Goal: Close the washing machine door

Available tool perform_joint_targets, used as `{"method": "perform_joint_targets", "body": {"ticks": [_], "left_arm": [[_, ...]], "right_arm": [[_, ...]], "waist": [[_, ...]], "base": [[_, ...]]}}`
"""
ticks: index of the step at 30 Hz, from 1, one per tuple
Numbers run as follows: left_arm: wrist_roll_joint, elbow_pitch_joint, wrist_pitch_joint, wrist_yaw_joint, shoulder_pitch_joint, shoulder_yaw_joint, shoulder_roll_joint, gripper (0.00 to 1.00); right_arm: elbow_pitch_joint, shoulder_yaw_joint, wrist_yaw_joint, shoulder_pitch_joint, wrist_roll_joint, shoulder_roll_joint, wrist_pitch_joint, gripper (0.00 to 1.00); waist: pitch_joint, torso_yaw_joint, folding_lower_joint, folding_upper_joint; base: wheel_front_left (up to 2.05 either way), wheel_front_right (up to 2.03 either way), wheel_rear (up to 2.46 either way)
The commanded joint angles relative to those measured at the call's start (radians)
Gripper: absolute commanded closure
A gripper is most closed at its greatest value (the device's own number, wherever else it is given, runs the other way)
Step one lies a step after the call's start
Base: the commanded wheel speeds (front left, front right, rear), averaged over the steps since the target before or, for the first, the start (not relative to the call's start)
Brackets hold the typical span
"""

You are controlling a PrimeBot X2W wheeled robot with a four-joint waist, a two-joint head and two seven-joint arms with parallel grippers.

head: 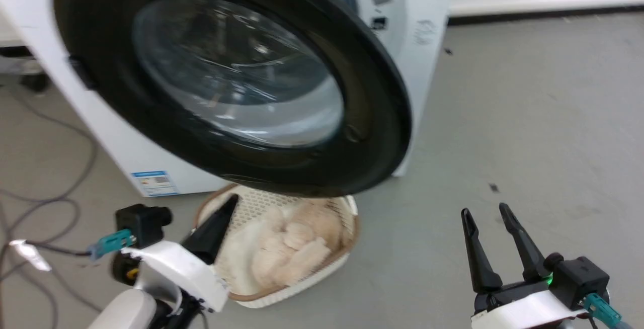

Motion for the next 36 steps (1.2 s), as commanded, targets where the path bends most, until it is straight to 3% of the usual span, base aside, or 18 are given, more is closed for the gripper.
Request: {"method": "perform_joint_targets", "body": {"ticks": [1, 7, 12, 14, 15, 19, 20, 21, 22, 23, 36], "left_arm": [[0.062, -0.007, -0.052, 0.031, 0.013, 0.004, 0.021, 1.0], [0.178, -0.064, -0.172, 0.161, 0.086, 0.077, 0.019, 1.0], [0.269, -0.158, -0.182, 0.221, 0.173, 0.185, -0.03, 1.0], [0.327, -0.203, -0.183, 0.218, 0.225, 0.232, -0.063, 1.0], [0.392, -0.227, -0.183, 0.19, 0.293, 0.274, -0.111, 1.0], [0.472, -0.221, -0.183, 0.147, 0.343, 0.285, -0.149, 1.0], [0.492, -0.219, -0.183, 0.138, 0.35, 0.287, -0.157, 0.75], [0.513, -0.22, -0.183, 0.134, 0.358, 0.286, -0.165, 0.23], [0.513, -0.22, -0.183, 0.134, 0.358, 0.286, -0.165, 0.23], [0.529, -0.222, -0.183, 0.131, 0.364, 0.287, -0.175, 0.0], [0.658, -0.191, -0.183, 0.051, 0.37, 0.34, -0.259, 0.0]], "right_arm": [[0.004, 0.002, 0.001, 0.011, -0.001, 0.002, -0.004, 0.0], [0.007, 0.013, 0.001, 0.021, -0.006, 0.002, -0.004, 0.0], [0.009, 0.021, 0.001, 0.03, -0.007, 0.002, -0.004, 0.0], [0.011, 0.027, 0.001, 0.033, -0.01, 0.002, -0.004, 0.0], [0.015, 0.033, 0.001, 0.034, -0.014, 0.002, -0.004, 0.0], [0.017, 0.036, 0.001, 0.036, -0.015, 0.0, -0.004, 0.0], [0.018, 0.037, 0.001, 0.037, -0.015, 0.0, -0.004, 0.0], [0.019, 0.039, 0.001, 0.039, -0.015, -0.001, -0.004, 0.0], [0.019, 0.039, 0.001, 0.039, -0.015, -0.001, -0.004, 0.0], [0.02, 0.04, 0.001, 0.041, -0.014, -0.001, -0.004, 0.0], [0.02, 0.042, 0.001, 0.053, -0.007, 0.0, -0.004, 0.0]], "waist": [[-0.048, 0.06, 0.0, -0.0001], [-0.081, 0.107, 0.0, -0.0001], [-0.092, 0.127, 0.0, -0.0001], [-0.095, 0.133, 0.0, -0.0001], [-0.097, 0.138, 0.0, -0.0001], [-0.099, 0.143, 0.0, -0.0001], [-0.099, 0.144, 0.0, -0.0001], [-0.099, 0.145, 0.0, -0.0001], [-0.099, 0.145, 0.0, -0.0001], [-0.098, 0.146, 0.0, -0.0001], [-0.076, 0.185, 0.0, -0.0001]], "base": [[0.0, 0.0, 0.0], [0.0, 0.0, 0.0], [0.0, 0.0, 0.0], [0.0, 0.0, 0.0], [0.0, 0.0, 0.0], [0.0, 0.0, 0.0], [0.0, 0.0, 0.0], [0.0, 0.0, 0.0], [0.0, 0.0, 0.0], [0.0, 0.0, 0.0], [0.0, 0.0, 0.0]]}}
